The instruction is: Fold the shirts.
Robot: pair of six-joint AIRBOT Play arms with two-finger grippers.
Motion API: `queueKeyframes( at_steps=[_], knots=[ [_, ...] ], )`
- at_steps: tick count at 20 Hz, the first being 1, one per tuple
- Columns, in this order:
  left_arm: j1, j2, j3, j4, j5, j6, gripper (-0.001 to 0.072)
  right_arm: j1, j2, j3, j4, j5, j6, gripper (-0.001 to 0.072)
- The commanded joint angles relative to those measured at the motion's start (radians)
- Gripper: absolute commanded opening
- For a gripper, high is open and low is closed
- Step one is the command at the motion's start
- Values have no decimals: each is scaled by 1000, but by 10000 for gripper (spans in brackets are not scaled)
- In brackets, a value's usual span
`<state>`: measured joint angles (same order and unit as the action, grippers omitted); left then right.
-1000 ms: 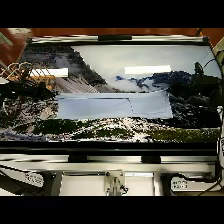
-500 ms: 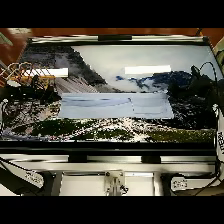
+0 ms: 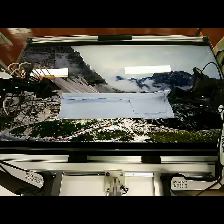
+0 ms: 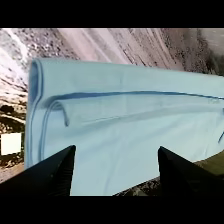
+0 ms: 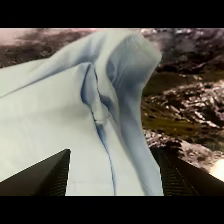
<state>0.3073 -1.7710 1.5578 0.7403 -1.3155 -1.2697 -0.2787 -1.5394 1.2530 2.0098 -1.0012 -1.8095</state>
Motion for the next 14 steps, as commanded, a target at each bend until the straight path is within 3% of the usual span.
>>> queueKeyframes(
  at_steps=[1, 7, 14],
  knots=[
    [0, 45, 16, 0, -30, 0, 598, 14, -41, 1, 47, -47, -26, 648],
    [-2, 71, 16, -3, -47, 1, 597, 31, -74, 1, -10, 16, 42, 648],
    [-3, 94, 16, -114, -47, 45, 596, 31, -159, 1, 51, -32, 43, 648]
  ],
)
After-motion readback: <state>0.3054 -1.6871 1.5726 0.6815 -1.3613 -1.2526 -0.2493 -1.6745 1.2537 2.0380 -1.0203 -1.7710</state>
